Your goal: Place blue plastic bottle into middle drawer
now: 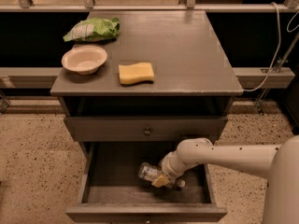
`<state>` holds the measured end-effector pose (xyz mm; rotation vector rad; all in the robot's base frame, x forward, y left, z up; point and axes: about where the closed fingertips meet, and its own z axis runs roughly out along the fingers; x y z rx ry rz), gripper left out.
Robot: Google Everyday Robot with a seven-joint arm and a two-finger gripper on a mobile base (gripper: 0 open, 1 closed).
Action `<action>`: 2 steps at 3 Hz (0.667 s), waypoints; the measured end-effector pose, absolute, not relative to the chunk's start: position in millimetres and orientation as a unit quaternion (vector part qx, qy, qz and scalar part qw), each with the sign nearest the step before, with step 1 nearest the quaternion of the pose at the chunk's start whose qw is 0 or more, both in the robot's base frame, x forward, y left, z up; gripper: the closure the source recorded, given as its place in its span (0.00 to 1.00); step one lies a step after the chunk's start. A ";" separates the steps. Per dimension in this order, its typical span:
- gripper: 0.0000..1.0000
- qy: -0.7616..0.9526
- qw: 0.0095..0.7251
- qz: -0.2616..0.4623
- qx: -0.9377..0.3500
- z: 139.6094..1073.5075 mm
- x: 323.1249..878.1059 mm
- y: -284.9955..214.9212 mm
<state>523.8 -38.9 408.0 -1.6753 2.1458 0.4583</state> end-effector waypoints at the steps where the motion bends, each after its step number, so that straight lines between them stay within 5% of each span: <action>1: 0.12 0.761 0.181 0.162 -0.601 396.2 526.1 -35.4; 2: 0.00 0.757 0.178 0.173 -0.604 389.7 525.2 -33.8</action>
Offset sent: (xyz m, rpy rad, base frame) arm 0.0027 0.0038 -0.0231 0.0147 0.0352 0.0492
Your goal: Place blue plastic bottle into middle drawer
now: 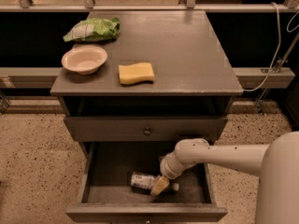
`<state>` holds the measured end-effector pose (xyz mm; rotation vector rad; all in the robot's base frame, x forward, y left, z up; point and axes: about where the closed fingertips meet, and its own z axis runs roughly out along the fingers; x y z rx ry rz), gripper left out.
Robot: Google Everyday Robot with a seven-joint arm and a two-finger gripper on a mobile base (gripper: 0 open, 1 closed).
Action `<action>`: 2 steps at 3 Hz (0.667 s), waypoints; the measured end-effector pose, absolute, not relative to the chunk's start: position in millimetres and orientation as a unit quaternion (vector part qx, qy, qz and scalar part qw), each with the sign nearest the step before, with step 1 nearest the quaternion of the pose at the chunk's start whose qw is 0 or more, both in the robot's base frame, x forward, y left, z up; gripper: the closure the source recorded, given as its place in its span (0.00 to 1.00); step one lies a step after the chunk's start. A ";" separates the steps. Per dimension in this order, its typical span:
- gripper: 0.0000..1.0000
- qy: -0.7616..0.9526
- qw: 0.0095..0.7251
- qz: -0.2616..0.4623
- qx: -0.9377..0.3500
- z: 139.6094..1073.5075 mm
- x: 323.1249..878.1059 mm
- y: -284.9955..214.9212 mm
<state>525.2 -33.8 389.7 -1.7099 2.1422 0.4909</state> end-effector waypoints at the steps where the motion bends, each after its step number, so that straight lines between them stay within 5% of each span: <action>1: 0.00 0.749 0.204 0.216 -0.592 395.0 522.0 -31.1; 2: 0.00 0.741 0.221 0.208 -0.599 397.2 518.7 -52.8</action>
Offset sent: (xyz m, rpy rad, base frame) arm -0.0025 0.0056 0.0033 0.0867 0.0167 -0.0019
